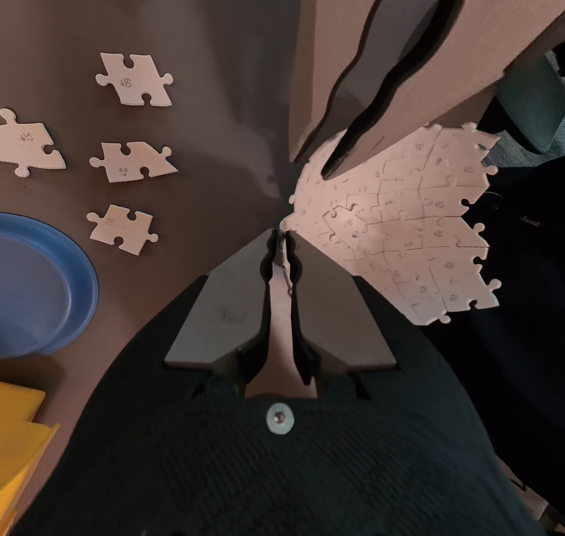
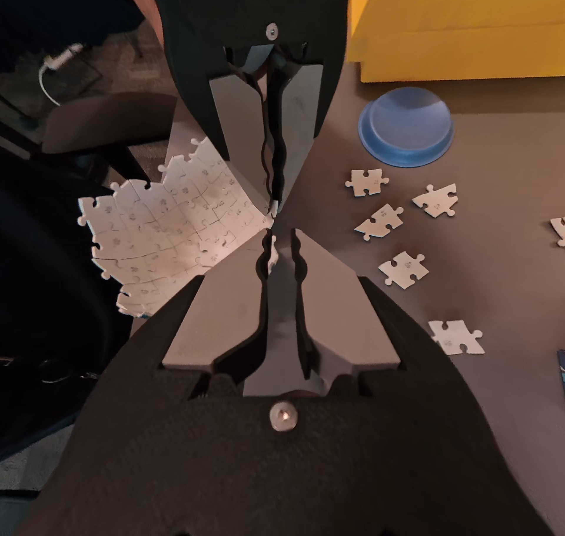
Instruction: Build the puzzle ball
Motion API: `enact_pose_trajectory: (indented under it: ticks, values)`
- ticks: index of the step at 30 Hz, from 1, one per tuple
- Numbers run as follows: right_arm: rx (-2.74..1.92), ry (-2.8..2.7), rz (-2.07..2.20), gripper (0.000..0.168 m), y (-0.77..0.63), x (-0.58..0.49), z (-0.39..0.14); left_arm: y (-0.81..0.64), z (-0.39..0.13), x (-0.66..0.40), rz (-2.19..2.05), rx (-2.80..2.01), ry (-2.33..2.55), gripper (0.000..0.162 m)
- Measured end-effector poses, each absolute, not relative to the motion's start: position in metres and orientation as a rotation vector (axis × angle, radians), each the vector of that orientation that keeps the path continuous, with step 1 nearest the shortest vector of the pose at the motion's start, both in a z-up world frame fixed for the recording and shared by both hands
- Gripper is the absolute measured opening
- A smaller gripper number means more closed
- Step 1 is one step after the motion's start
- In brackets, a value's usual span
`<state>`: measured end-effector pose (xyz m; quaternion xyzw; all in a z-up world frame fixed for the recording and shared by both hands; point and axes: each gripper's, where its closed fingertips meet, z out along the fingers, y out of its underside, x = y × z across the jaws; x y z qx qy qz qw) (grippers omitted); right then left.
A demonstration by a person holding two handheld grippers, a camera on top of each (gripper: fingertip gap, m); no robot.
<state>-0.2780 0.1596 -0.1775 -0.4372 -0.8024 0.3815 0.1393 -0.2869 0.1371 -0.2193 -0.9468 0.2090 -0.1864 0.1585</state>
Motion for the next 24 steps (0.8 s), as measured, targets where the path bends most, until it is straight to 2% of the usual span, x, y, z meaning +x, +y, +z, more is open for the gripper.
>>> enact_pose_trajectory:
  ticks: [5,12,19,24]
  values:
    - [-1.316,-2.264,1.201,0.016,0.162,-0.272,-0.166,0.135,-0.218,-0.287,-0.524,-2.711,0.579,0.008]
    - [-1.299,-2.242,1.052,0.024,0.173,-0.254,-0.17,0.133,-0.205,-0.29,-0.447,-2.683,0.574,0.015]
    - [-1.15,-2.164,1.252,0.028,0.169,-0.217,-0.143,0.125,-0.162,-0.297,-0.399,-2.528,0.564,0.022]
    - [-1.125,-2.155,1.224,0.028,0.168,-0.203,-0.145,0.095,-0.119,-0.272,-0.484,-2.326,0.732,0.024]
